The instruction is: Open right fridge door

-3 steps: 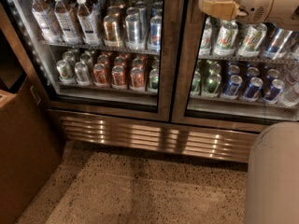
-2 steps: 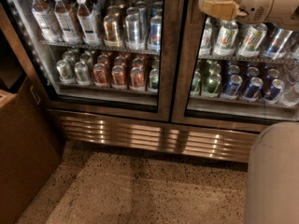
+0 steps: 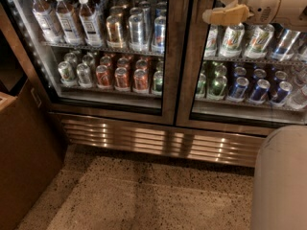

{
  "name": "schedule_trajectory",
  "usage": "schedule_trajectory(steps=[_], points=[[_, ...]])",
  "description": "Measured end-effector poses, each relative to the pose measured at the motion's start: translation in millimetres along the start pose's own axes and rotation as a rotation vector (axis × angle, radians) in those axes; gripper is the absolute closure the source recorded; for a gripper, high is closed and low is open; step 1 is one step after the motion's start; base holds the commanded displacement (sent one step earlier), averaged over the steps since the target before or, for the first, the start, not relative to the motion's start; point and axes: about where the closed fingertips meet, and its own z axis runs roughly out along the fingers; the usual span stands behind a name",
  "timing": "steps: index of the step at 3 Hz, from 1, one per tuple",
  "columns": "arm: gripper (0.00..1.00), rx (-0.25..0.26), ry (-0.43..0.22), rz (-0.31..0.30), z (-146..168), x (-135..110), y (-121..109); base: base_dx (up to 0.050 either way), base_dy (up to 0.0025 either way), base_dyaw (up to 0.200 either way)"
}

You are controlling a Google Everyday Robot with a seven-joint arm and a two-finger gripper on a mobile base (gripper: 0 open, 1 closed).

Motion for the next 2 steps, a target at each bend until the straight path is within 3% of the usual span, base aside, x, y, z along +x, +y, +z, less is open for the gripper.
schedule_trajectory(steps=[1,2], points=[[0.0,0.0,0.0,0.0,0.2,0.0,-0.1,0.0,0.0,0.0],[0.0,0.0,0.0,0.0,0.3,0.0,-0.1,0.0,0.0,0.0]])
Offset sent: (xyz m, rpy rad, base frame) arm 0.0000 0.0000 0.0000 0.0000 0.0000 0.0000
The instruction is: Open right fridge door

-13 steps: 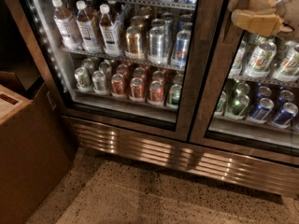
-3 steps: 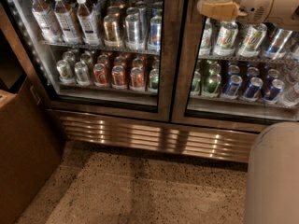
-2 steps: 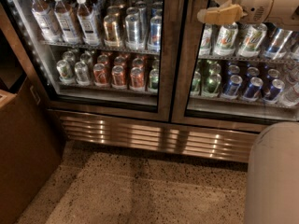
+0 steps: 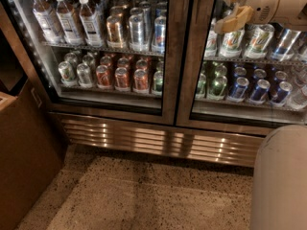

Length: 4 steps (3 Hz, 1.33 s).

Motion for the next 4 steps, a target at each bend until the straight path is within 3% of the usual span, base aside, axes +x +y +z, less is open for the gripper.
schedule_trajectory(steps=[1,2,3,4], points=[[0.0,-0.018,0.004,-0.001,10.4,-2.3,-0.2,0.0,0.0,0.0],[0.0,-0.102,0.044,-0.029,39.9,-9.0,10.7,0.0,0.0,0.0],[0.0,-0.102,0.044,-0.029,39.9,-9.0,10.7,0.0,0.0,0.0],[0.19,-0.102,0.044,-0.029,39.9,-9.0,10.7,0.0,0.0,0.0]])
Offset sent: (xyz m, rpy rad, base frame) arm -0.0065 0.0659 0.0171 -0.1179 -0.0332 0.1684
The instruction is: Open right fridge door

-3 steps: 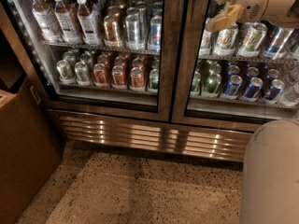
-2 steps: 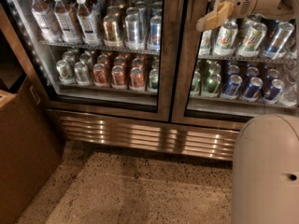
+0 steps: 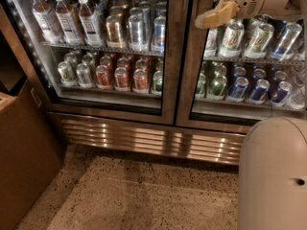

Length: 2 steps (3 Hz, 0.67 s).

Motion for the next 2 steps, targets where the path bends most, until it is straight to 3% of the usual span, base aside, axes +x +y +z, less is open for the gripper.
schedule_trajectory(steps=[2], points=[[0.65,0.0,0.0,0.0,0.0,0.0,0.0,0.0,0.0,0.0]])
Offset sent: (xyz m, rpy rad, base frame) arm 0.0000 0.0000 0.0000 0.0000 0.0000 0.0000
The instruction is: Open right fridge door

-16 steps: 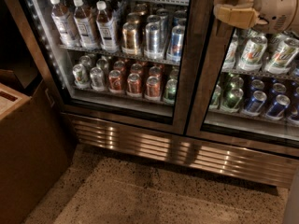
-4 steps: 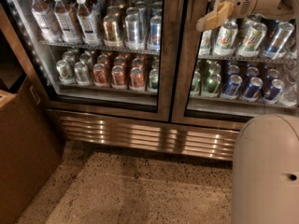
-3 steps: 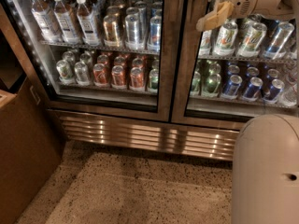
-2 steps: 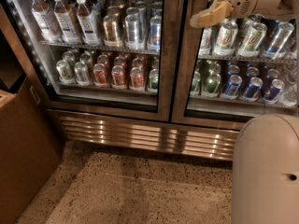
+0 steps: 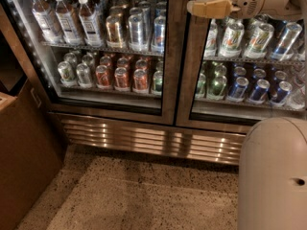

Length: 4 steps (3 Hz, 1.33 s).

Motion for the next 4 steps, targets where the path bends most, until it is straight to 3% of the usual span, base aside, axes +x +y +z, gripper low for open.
schedule_trajectory(steps=[1,2,3,4], points=[[0.89,0.0,0.0,0.0,0.0,0.0,0.0,0.0,0.0,0.0],[1.0,0.0,0.0,0.0,0.0,0.0,0.0,0.0,0.0,0.0],[1.0,0.0,0.0,0.0,0.1,0.0,-0.1,0.0,0.0,0.134],[1.0,0.0,0.0,0.0,0.1,0.0,-0.1,-0.05,-0.00011,0.001]])
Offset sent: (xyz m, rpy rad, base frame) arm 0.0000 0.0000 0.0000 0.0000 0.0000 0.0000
